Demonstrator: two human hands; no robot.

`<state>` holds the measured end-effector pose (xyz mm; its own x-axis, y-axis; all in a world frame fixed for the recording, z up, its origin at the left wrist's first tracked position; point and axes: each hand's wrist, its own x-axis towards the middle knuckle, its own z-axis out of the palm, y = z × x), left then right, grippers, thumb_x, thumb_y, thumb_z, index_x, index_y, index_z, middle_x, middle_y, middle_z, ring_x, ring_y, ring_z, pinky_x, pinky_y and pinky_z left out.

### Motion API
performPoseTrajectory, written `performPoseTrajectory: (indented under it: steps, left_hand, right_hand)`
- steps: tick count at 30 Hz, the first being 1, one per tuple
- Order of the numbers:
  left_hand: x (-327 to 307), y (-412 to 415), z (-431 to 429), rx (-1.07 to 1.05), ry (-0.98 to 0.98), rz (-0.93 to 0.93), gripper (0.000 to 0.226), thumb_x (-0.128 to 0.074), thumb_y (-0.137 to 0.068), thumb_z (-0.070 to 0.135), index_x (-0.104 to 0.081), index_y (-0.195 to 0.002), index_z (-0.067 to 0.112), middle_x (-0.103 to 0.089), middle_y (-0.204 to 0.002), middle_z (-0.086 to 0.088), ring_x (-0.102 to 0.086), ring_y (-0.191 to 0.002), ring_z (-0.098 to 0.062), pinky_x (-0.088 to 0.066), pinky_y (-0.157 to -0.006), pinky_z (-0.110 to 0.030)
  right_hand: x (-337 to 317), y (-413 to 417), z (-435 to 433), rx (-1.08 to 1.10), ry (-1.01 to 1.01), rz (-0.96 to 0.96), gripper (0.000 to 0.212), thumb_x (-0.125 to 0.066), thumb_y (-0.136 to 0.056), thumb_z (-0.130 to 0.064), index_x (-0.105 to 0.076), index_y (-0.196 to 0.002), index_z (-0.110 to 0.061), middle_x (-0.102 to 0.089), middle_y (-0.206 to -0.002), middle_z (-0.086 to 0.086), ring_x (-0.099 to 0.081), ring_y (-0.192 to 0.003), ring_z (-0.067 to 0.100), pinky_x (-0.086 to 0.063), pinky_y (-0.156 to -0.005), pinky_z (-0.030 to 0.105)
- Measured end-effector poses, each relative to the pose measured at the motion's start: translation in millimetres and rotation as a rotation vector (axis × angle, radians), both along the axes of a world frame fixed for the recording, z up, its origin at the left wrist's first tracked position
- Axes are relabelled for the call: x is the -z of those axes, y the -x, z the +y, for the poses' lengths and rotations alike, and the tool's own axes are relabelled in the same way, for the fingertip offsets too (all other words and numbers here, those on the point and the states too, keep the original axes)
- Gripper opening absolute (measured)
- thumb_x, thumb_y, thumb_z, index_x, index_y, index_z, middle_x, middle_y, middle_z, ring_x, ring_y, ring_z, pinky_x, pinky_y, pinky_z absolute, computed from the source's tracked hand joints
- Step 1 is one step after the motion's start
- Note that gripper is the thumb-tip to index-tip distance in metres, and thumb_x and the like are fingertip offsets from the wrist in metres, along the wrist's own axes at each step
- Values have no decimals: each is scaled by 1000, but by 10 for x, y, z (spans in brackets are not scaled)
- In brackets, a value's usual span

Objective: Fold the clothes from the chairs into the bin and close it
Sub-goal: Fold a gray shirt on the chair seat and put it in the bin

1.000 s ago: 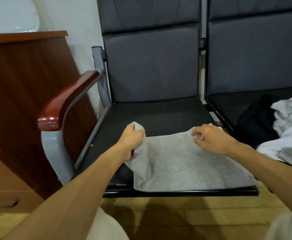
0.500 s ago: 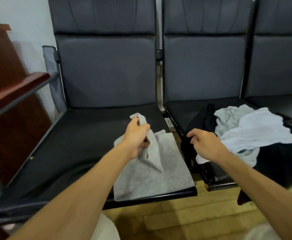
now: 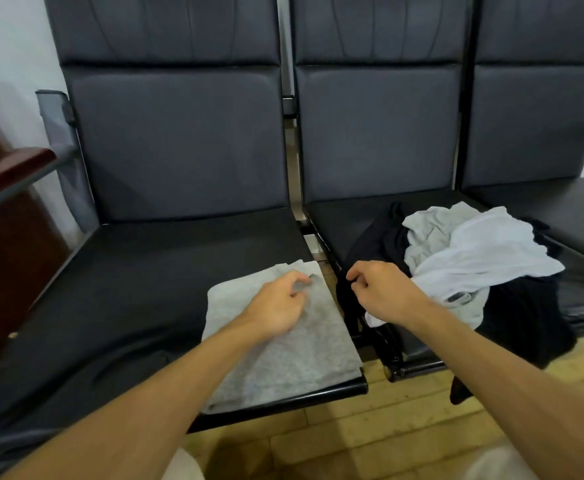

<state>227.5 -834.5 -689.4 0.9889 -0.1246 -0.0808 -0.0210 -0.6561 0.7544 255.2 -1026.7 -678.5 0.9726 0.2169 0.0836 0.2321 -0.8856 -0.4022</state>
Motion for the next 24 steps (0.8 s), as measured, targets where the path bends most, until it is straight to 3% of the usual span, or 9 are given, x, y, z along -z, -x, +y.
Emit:
performPoseTrajectory:
  steps: [3, 5, 7, 10, 13, 18, 21, 24]
  left_hand:
    - [63, 94, 276, 106, -198, -161, 30, -48, -96, 16, -55, -124, 24, -49, -103, 6, -53, -96, -11, -41, -76, -10]
    - [97, 191, 447, 202, -308, -93, 35, -50, -96, 25, -51, -131, 26, -41, -115, 8, -41, -116, -10, -36, -101, -21]
    - [124, 293, 587, 273, -428, 12, 41, -44, -99, 37, -43, -139, 30, -35, -130, 9, -28, -125, -9, -26, -112, -28]
    - [128, 382, 776, 277, -494, 41, 41, -40, -100, 40, -41, -141, 35, -33, -134, 12, -25, -130, -11, -21, -114, -31]
    - [81, 456, 972, 253, -531, 64, 38, -42, -98, 38, -44, -136, 35, -33, -125, 15, -27, -128, -11, -24, -113, -33]
    - [-42, 534, 1278, 209, -527, 132, 32, -40, -98, 24, -52, -126, 32, -38, -119, 7, -33, -123, -15, -28, -109, -33]
    - [-54, 560, 1423, 175, -519, 138, 35, -35, -98, 17, -57, -121, 33, -41, -117, 5, -35, -121, -17, -29, -108, -34]
    - [-61, 587, 1542, 181, -487, 157, 37, -35, -98, 15, -58, -119, 34, -42, -117, 6, -36, -118, -15, -30, -107, -34]
  right_hand:
    - [-28, 20, 120, -24, -5, -11, 26, -48, -94, -14, -64, -114, -14, -63, -113, 5, -60, -100, 22, -51, -88, 37]
    - [-55, 42, 207, -37, -6, -21, 23, -47, -93, -13, -67, -105, -14, -65, -107, 5, -62, -95, 22, -53, -85, 38]
    - [-73, 75, 292, -49, -5, -34, 23, -47, -91, -12, -69, -98, -12, -67, -102, 6, -63, -92, 23, -54, -83, 39]
    - [-73, 126, 451, -77, 15, -12, 26, -45, -92, -12, -70, -96, -9, -68, -100, 6, -63, -89, 24, -55, -81, 40]
    - [-53, 136, 640, -126, 25, -2, 25, -45, -92, -14, -70, -94, -8, -68, -97, 7, -63, -85, 22, -55, -79, 39]
    - [-39, 256, 1091, -505, 51, 104, 25, -56, -95, -35, -71, -97, -16, -67, -92, -3, -59, -85, 11, -49, -80, 29]
    - [20, 285, 1349, -628, 109, 148, 30, -51, -98, -37, -65, -118, -19, -65, -117, -2, -58, -108, 14, -44, -97, 32]
    - [128, 156, 1371, -531, 220, 197, 50, -47, -100, -35, -39, -146, -16, -39, -151, 1, -35, -139, 18, -26, -114, 30]
